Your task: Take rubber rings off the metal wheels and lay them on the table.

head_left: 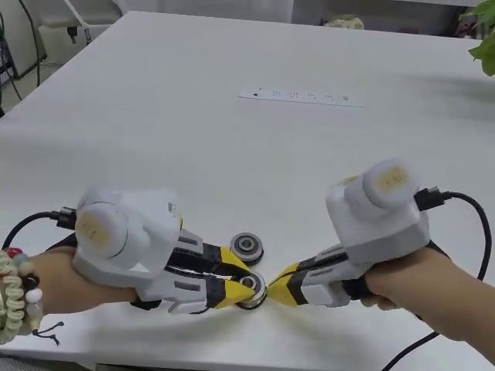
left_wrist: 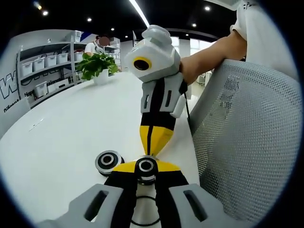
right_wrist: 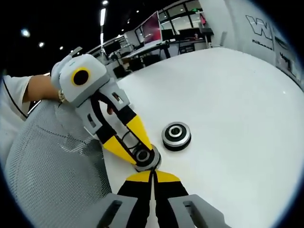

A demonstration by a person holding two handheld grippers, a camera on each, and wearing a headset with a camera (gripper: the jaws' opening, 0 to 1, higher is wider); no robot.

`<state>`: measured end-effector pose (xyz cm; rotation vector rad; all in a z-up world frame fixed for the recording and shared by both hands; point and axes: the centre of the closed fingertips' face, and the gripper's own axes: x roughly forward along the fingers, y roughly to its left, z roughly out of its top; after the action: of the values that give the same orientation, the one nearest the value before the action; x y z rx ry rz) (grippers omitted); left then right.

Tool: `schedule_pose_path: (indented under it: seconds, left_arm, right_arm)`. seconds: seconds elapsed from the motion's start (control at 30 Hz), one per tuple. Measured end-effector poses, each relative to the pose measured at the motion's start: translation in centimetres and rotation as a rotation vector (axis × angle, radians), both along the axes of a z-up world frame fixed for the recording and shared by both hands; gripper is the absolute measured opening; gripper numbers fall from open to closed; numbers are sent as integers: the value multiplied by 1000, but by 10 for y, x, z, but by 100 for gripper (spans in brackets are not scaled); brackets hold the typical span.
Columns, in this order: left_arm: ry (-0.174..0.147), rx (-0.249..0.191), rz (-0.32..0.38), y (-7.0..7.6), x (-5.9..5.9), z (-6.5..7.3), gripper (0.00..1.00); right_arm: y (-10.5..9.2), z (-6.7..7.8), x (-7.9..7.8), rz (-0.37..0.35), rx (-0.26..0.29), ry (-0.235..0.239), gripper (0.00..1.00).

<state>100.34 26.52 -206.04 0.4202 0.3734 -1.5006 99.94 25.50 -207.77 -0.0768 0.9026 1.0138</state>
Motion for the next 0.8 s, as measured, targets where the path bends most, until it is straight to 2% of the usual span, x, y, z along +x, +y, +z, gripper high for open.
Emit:
schedule_pose_path:
  seconds: [0.1, 0.13, 0.17, 0.23, 0.67, 0.73, 0.77, 0.8]
  left_arm:
    - [-1, 1, -1, 0, 0, 0, 8]
    - [-1, 1, -1, 0, 0, 0, 8]
    - [-1, 1, -1, 0, 0, 0, 8]
    - [-2, 1, 0, 0, 0, 0, 8]
    - [-10, 11, -1, 0, -1, 0, 8]
    - [-10, 10, -1, 0, -1, 0, 8]
    - [-9, 10, -1, 0, -1, 0, 8]
    - [-9, 10, -1, 0, -1, 0, 8]
  right_arm:
    - [-1, 4, 3, -30, 22, -4, 0]
    - [0, 6, 4, -40, 45, 5, 0]
    - [3, 11, 5, -62, 92, 23, 0]
    - [0, 8, 4, -52, 68, 17, 0]
    - [3, 10, 2, -61, 86, 22, 0]
    - [4, 11, 2, -61, 95, 23, 0]
    - [7, 14, 1, -72, 132, 44, 0]
    - [6, 13, 2, -73, 124, 43, 0]
